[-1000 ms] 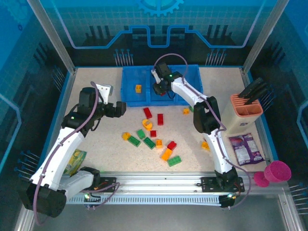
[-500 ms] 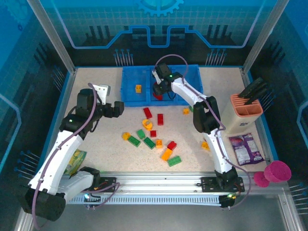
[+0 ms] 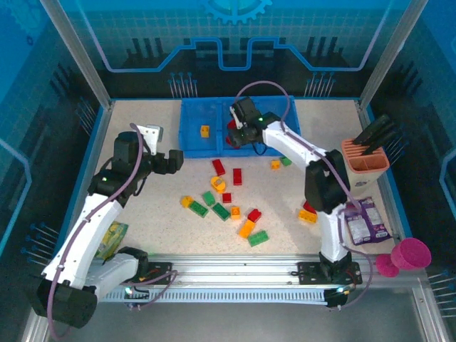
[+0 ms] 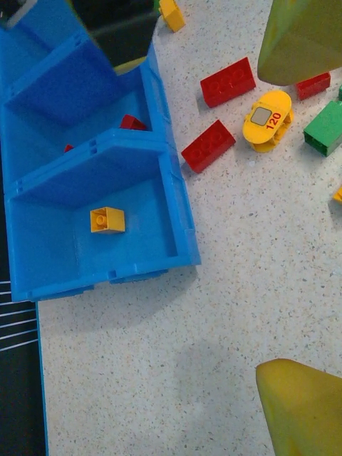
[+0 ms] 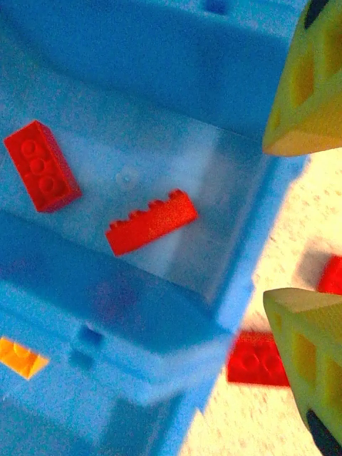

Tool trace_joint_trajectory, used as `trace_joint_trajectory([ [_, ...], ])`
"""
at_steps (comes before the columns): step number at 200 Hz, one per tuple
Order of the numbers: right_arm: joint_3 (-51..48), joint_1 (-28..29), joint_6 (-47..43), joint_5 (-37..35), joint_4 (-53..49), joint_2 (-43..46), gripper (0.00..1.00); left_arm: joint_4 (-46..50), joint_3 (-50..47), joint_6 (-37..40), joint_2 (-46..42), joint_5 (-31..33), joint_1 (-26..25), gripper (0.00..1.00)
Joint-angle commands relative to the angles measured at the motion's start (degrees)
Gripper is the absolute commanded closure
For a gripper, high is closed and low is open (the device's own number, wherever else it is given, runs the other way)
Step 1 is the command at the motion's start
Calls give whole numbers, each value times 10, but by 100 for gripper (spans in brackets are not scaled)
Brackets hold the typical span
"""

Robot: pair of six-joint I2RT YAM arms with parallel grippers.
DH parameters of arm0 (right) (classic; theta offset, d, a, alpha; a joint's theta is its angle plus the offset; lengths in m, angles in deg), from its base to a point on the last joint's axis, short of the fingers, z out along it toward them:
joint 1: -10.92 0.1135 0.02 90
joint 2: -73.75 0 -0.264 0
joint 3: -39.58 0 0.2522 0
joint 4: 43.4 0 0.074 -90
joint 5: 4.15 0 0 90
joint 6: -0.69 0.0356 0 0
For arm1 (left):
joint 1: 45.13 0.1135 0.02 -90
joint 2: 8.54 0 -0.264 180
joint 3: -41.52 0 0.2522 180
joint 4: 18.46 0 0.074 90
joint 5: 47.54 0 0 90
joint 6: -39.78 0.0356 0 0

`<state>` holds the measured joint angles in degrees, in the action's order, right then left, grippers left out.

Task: Sort the legos into containers by color
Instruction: Place the lego in the container, then pick up the lego from the center of the table.

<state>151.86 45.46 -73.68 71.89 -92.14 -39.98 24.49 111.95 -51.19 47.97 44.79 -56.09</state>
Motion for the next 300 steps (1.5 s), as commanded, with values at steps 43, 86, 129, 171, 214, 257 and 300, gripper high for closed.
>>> trace_joint_trajectory([
  [43, -187, 51, 181, 25, 96, 45, 42, -14, -7, -4, -15, -6, 5, 1],
  [86, -243, 68, 198, 7, 160, 42, 44, -17, -18, -8, -21, -16, 5, 1],
  [129, -207, 63, 189, 11, 149, -17, 44, -13, -18, -9, -24, -10, 5, 1],
  [171, -166, 54, 187, 5, 120, -63, 47, -12, -17, -8, -25, -8, 5, 1],
  [214, -145, 53, 163, -10, 91, -79, 66, -12, -17, -8, -25, -6, 5, 1],
  [257, -148, 49, 107, -39, 72, -54, 78, -12, -17, -7, -24, -6, 5, 1],
  [300, -93, 25, -4, -66, 68, 19, 75, -7, -16, -12, -15, -6, 5, 1],
])
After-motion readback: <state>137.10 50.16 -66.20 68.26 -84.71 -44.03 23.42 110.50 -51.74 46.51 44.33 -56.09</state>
